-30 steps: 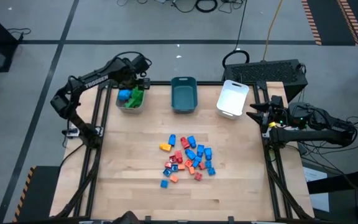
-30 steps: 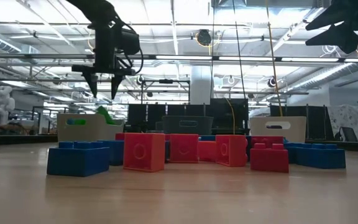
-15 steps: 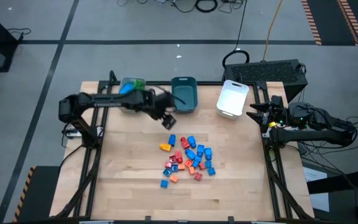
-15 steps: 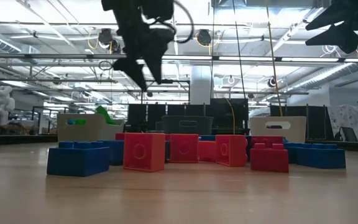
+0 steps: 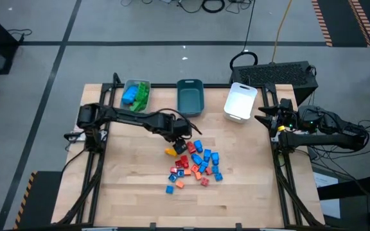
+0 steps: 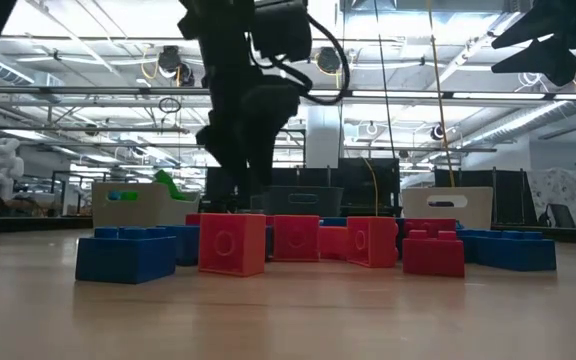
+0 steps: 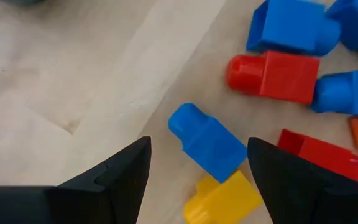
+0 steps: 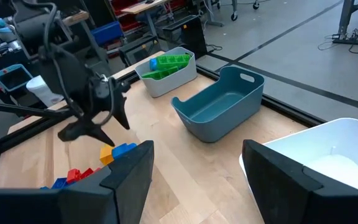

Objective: Sort blocks by size
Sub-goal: Put the blue 1 stud game piece into the blue bin

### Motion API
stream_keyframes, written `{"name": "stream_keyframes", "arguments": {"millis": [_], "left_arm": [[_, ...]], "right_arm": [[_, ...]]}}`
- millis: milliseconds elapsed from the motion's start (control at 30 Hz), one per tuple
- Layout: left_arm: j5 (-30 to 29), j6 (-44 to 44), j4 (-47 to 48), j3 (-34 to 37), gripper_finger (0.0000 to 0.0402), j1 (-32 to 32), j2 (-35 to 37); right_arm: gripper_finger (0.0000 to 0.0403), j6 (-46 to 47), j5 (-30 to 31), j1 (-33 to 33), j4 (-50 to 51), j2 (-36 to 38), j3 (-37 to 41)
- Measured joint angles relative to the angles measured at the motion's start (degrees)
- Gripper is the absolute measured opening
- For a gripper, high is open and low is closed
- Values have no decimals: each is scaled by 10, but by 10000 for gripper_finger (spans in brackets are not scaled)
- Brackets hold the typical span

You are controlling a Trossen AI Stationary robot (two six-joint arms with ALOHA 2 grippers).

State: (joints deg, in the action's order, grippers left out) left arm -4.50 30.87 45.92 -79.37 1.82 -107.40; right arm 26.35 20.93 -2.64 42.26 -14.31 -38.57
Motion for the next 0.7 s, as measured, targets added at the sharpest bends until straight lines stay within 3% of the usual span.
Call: {"name": "stream_keyframes", "arguments": {"millis": [133,300,567,700], "left_arm": [[-11,-51,2,0,267,-3,-11],[-69,-130,8,0,267,-15,-32],[-71,-148,7,-4,265,-20,-64],[-82,-149,-2,-3,240,-11,-64]], "right_arm": [[238,0,0,0,0,0,0],[238,-4,0,0,0,0,0],[238,-2,0,0,1,0,0],[238,-2,0,0,4,0,0]]}}
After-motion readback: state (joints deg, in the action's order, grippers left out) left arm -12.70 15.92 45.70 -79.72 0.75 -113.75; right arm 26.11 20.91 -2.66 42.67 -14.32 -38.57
